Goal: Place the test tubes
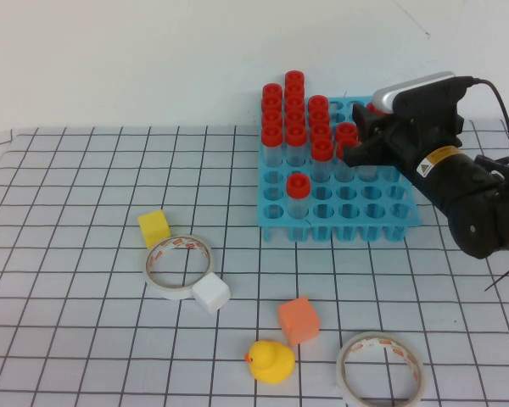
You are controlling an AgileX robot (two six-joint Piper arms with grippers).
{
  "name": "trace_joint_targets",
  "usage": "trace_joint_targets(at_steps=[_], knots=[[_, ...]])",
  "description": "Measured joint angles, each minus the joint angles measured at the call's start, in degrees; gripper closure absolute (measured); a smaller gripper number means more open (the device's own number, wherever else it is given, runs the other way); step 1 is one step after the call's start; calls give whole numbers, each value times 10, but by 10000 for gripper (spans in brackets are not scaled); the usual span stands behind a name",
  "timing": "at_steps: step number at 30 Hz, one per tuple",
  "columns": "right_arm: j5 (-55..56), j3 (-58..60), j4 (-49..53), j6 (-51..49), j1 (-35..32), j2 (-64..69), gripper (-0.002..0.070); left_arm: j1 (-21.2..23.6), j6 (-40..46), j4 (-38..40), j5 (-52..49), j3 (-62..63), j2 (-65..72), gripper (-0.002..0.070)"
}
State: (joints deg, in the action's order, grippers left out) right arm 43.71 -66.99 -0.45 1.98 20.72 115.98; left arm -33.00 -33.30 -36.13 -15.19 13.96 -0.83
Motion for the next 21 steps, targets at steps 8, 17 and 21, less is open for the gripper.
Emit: trace_joint_targets(at_steps=[8,17,21], knots=[[-35,13,-2,0,0,-21,405,0,0,0,0,0,0,676],[4,33,-3,0,0,-22,405,0,0,0,0,0,0,676],[24,33,-3,-1,0,-10,405,0,0,0,0,0,0,676]])
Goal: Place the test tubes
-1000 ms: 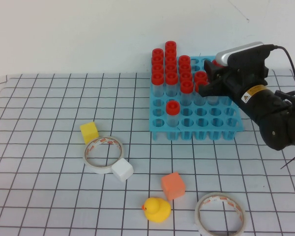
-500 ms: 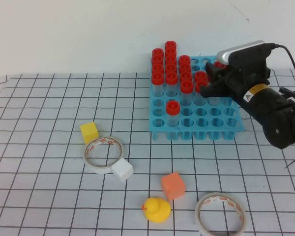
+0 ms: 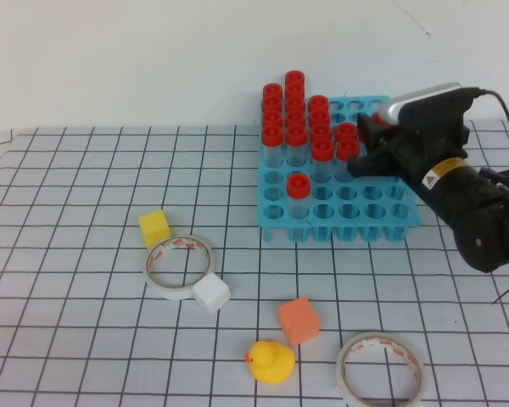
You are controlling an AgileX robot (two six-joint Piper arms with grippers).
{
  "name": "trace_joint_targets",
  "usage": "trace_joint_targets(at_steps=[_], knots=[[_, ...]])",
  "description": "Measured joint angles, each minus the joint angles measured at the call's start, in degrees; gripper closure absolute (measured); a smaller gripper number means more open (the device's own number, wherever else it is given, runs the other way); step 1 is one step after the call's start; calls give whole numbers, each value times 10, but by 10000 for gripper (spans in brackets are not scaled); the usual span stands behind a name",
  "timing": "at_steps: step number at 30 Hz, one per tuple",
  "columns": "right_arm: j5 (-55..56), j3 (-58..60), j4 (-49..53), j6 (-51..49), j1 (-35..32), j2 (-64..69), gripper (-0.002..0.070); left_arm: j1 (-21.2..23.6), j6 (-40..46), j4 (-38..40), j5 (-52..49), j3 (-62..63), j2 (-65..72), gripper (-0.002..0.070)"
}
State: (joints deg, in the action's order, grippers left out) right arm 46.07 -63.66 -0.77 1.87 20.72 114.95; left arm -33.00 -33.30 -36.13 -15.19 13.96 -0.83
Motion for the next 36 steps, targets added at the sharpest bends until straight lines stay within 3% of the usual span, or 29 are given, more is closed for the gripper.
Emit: trace_joint_targets(at_steps=[15,22,27,28,30,34,36], knots=[[-14,1,8,0,0,12,399,0,2,0,0,0,0,676],[-37,1,8,-12,0,7,192,0,2,0,0,0,0,676],[-70,7,8,-12,0,-23,167,0,2,0,0,0,0,676],[-73,12,8,-12,0,-35,174,0,2,0,0,0,0,676],[-75,40,8,-12,0,-104,277,0,2,0,0,0,0,676],[-75,106,27,-28,0,-232,566,0,2,0,0,0,0,676],[-83,143,47,-43,0,-297,626,0,2,0,0,0,0,676]])
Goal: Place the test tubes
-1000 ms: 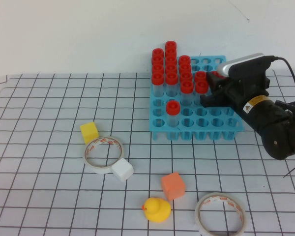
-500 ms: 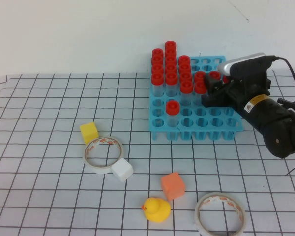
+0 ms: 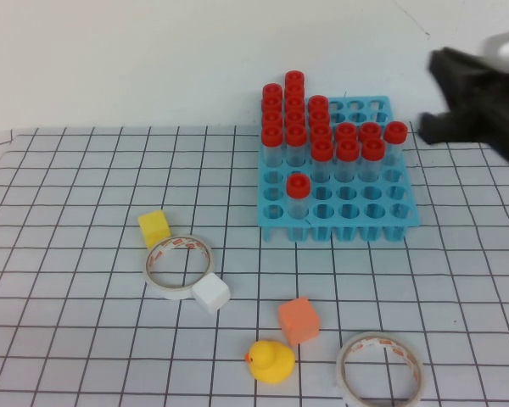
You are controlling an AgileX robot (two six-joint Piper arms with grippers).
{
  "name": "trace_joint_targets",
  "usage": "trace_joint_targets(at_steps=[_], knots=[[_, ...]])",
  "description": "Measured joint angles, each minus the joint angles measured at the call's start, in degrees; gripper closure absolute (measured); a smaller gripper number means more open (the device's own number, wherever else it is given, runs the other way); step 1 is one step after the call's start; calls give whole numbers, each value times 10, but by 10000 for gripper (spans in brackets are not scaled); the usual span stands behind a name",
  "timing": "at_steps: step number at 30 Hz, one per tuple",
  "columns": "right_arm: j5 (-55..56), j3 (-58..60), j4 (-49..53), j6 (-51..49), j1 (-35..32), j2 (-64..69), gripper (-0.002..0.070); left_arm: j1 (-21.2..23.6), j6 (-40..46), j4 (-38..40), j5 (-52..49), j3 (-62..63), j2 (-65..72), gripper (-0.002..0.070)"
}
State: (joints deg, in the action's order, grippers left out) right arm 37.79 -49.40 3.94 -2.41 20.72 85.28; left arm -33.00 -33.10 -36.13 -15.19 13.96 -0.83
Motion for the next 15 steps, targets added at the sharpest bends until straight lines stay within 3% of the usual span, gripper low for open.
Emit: trace_joint_targets(at_steps=[8,15], knots=[[-157,127,147,-93,0,-266,676,0,-1,0,0,0,0,676],[-333,214,163,-125,0,-471,678,0,-1,0,0,0,0,676]])
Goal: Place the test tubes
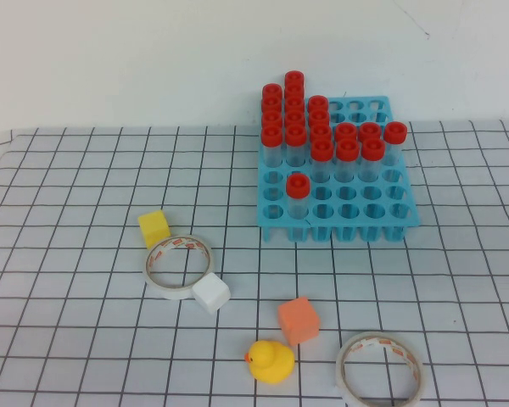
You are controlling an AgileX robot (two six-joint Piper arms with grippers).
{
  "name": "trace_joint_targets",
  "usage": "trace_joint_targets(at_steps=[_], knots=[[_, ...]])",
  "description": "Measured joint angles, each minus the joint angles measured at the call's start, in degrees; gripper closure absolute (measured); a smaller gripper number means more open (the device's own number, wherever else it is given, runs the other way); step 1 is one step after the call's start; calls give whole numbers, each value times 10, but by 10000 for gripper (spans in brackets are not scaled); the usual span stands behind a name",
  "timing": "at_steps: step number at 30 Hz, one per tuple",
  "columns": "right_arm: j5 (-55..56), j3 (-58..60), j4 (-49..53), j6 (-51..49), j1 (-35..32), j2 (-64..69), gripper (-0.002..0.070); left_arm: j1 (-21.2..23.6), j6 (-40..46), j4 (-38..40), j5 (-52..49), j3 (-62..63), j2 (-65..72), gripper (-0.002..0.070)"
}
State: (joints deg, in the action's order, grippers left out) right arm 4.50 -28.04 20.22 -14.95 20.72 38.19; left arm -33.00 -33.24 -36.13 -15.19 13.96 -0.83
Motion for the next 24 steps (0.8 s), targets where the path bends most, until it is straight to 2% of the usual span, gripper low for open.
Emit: trace_joint_targets(at_steps=[6,20,24], knots=[[-98,67,9,4,0,-140,678,0,0,0,0,0,0,676],[-144,204,14,5,0,-277,678,0,0,0,0,0,0,676],[-148,234,-30,11,0,-298,678,0,2,0,0,0,0,676]])
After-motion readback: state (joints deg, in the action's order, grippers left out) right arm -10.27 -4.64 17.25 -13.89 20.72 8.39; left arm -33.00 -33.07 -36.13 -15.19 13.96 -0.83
